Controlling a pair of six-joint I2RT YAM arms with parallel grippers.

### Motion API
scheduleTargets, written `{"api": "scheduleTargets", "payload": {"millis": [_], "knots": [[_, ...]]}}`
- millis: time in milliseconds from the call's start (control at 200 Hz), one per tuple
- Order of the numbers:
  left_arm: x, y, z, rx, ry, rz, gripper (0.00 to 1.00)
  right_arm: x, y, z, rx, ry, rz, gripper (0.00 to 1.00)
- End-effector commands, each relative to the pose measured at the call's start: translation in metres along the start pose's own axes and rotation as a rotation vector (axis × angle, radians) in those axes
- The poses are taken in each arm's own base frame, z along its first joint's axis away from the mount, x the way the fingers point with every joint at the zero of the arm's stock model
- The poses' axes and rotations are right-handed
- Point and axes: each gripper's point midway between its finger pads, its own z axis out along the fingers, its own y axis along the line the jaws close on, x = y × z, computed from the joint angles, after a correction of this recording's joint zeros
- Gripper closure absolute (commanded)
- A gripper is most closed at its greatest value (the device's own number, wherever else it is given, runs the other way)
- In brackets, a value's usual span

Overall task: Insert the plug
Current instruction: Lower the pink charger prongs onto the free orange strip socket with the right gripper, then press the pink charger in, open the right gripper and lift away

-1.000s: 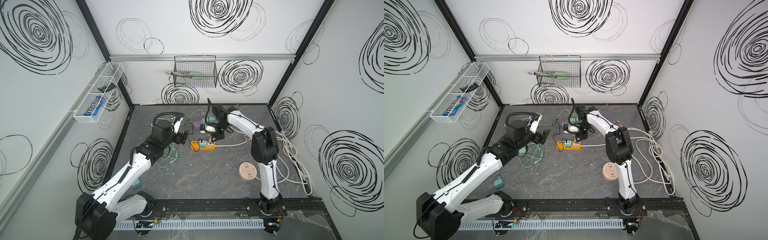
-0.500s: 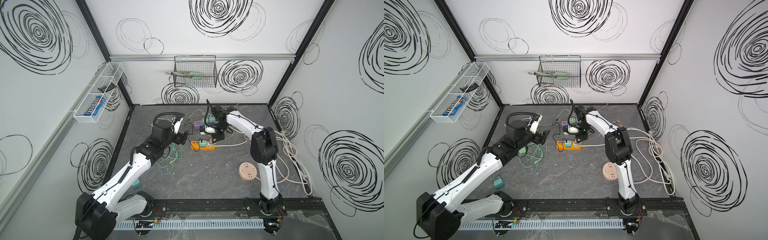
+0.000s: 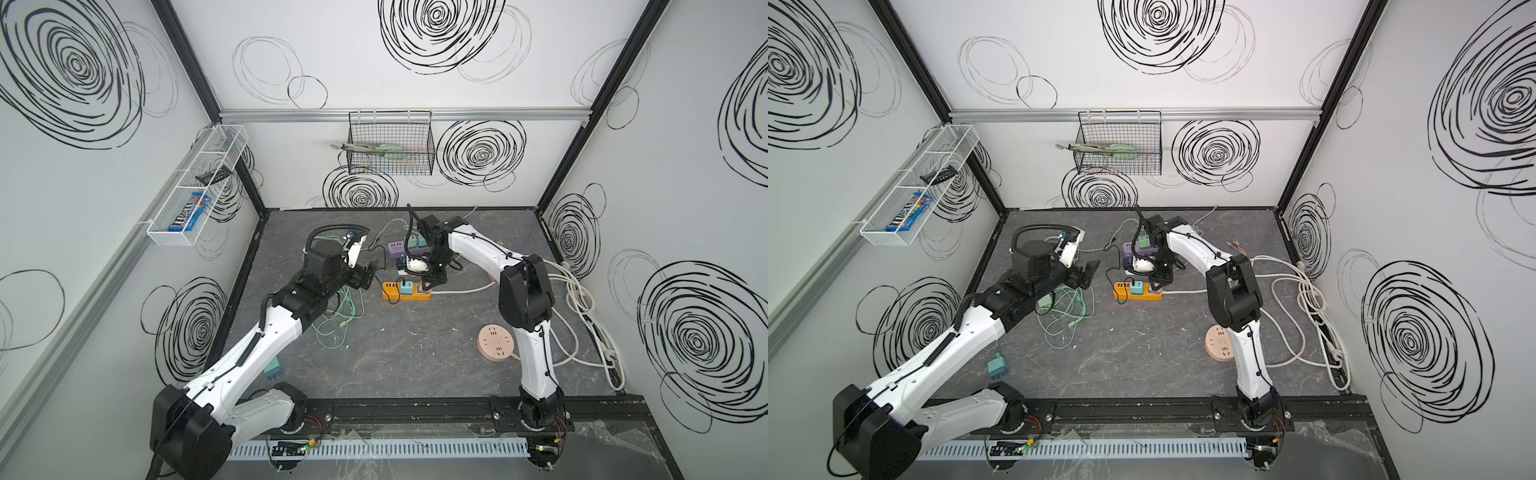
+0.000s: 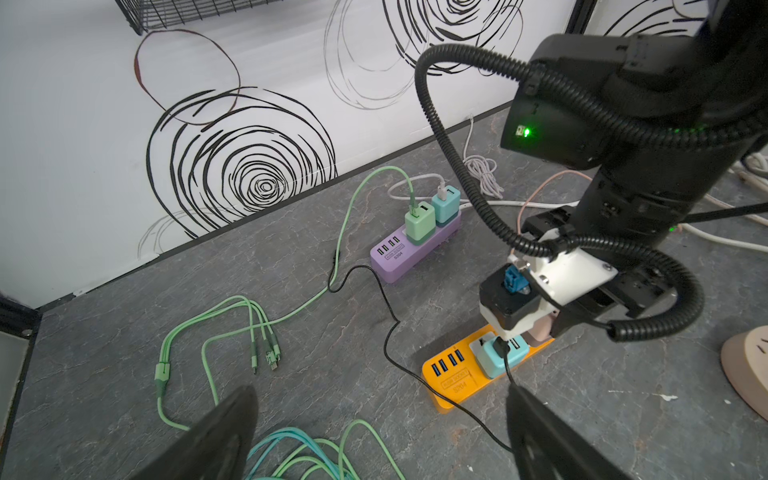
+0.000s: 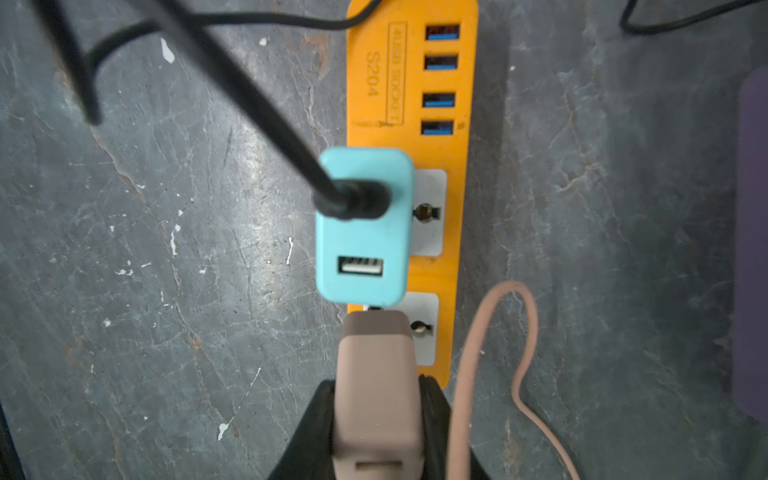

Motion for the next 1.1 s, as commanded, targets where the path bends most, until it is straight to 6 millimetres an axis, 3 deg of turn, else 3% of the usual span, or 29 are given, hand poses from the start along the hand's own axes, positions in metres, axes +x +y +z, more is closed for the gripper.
{"api": "scheduleTargets", "payload": {"millis": [0, 195, 385, 570, 660, 765, 851, 911, 1021, 1091], "knots": [[-0.005, 0.004, -0.001, -0.009, -0.023, 0.002, 0.04, 0.008, 0.006, 0.001, 0.017, 0.065, -0.001, 1.0], [-0.003, 0.003, 0.001, -0.006, -0.016, 0.002, 0.04, -0.004, 0.008, 0.018, 0.082, 0.144, -0.032, 1.0], [-0.002, 0.003, 0.002, -0.003, -0.009, 0.002, 0.04, -0.011, 0.031, 0.052, 0.047, 0.214, -0.09, 1.0], [-0.001, 0.002, 0.003, 0.002, -0.005, 0.003, 0.04, 0.006, 0.038, 0.086, -0.03, 0.263, -0.087, 1.0], [0.001, 0.002, 0.005, 0.004, -0.002, 0.001, 0.04, 0.012, 0.038, 0.092, -0.041, 0.285, -0.082, 1.0], [0.002, 0.003, 0.006, 0.005, 0.002, -0.003, 0.04, 0.002, 0.034, 0.076, -0.008, 0.242, -0.081, 1.0], [0.003, 0.003, 0.009, 0.011, 0.006, -0.009, 0.04, -0.015, 0.023, 0.045, 0.051, 0.162, -0.059, 0.66], [0.003, 0.002, 0.01, 0.017, 0.009, -0.015, 0.04, -0.024, 0.015, 0.022, 0.099, 0.105, -0.054, 0.49], [0.003, 0.005, 0.011, 0.007, 0.007, -0.03, 0.04, -0.029, 0.001, -0.018, 0.221, 0.042, -0.04, 0.24], [0.004, 0.005, 0.013, 0.004, 0.0, -0.049, 0.04, -0.026, -0.002, -0.04, 0.29, 0.027, -0.028, 0.18]]}}
